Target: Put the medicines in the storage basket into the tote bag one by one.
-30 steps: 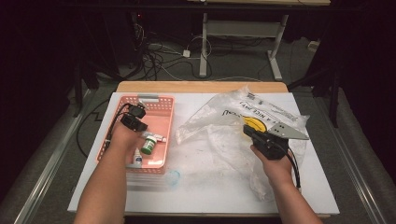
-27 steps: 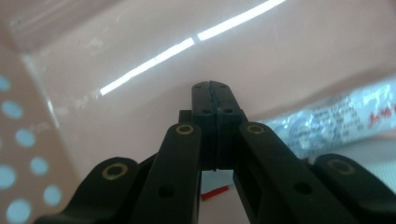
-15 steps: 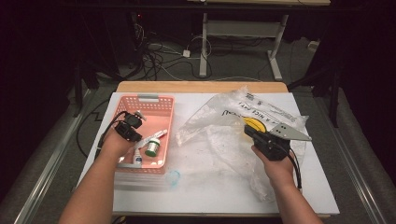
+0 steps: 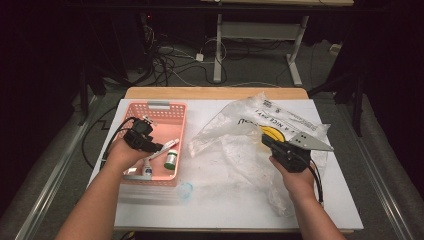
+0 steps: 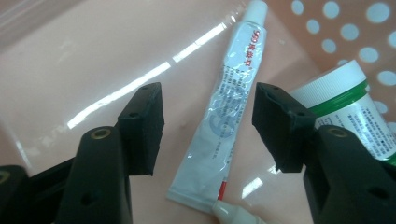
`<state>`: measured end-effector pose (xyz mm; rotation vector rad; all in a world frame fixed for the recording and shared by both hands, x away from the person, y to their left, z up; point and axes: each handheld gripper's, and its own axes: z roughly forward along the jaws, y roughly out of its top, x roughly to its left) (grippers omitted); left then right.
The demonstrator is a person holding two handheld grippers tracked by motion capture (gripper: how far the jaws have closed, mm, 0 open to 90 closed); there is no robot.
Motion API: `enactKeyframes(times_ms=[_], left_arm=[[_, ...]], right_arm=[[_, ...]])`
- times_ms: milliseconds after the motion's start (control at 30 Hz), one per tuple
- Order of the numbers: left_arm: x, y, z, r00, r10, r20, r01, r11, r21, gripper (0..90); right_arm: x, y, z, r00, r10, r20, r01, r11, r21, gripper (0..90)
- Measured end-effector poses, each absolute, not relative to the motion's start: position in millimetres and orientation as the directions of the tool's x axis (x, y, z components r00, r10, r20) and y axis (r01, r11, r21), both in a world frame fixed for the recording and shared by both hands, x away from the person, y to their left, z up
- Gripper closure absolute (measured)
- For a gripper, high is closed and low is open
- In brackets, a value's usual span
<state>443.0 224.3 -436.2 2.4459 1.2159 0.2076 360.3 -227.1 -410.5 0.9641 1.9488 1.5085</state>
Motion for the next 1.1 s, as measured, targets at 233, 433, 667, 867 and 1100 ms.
enactKeyframes(times_ms=[233,433,667,867,1100], left_arm=[[449,212,-447,0.640,0.767,-0.039,0.718,-0.580,0.386,40.7],[456,208,-456,0.645,0.763,-0.046,0.723,-0.590,0.360,44.0],[460,208,-457,0.646,0.760,-0.072,0.723,-0.579,0.377,55.8],[460,207,-456,0.644,0.762,-0.070,0.724,-0.578,0.377,67.6],[459,206,-456,0.647,0.759,-0.070,0.722,-0.581,0.375,68.1]], right_arm=[[360,-229,-410,-0.631,0.775,0.042,0.235,0.139,0.962,90.0],[360,-229,-411,-0.628,0.777,0.042,0.237,0.139,0.962,90.0],[359,-230,-411,-0.625,0.779,0.042,0.238,0.139,0.961,90.0],[358,-232,-410,-0.624,0.780,0.042,0.235,0.136,0.963,90.0],[358,-234,-409,-0.630,0.775,0.040,0.229,0.136,0.964,90.0]])
